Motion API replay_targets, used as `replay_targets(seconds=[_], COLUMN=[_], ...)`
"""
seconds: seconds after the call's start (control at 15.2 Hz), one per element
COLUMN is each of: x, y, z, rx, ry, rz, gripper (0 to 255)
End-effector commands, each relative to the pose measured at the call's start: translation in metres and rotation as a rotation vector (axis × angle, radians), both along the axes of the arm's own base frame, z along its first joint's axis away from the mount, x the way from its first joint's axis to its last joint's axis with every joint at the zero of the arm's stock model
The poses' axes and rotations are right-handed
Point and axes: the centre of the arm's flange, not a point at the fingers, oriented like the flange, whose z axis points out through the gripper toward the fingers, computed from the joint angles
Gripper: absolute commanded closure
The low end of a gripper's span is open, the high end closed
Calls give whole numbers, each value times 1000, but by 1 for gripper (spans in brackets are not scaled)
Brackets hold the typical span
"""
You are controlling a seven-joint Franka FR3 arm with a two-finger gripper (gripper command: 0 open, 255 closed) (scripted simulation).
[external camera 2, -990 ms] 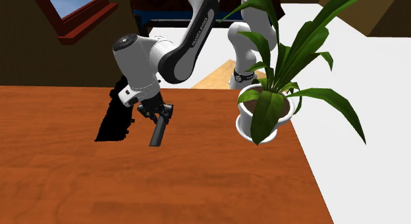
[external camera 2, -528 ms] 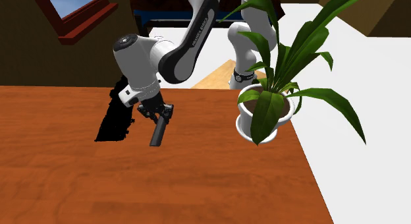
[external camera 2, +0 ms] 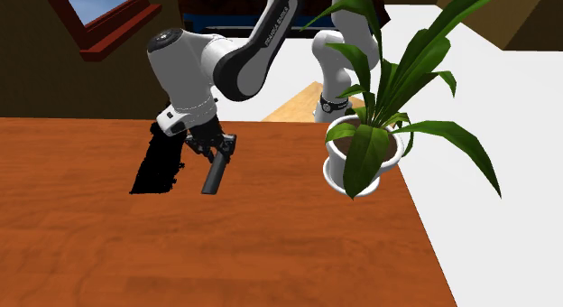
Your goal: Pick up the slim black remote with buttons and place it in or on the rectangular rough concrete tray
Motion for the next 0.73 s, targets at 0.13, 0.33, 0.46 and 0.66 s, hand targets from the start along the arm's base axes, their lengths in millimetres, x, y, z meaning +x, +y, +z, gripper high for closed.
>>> replay_targets(seconds=[0.13,0.33,0.46,0.66], x=[0,0,0,0], y=[-1,-1,-1,-1], z=[21,37,47,63], rx=[0,0,0,0], ry=[0,0,0,0], rz=[0,0,0,0], gripper=[255,255,255,255])
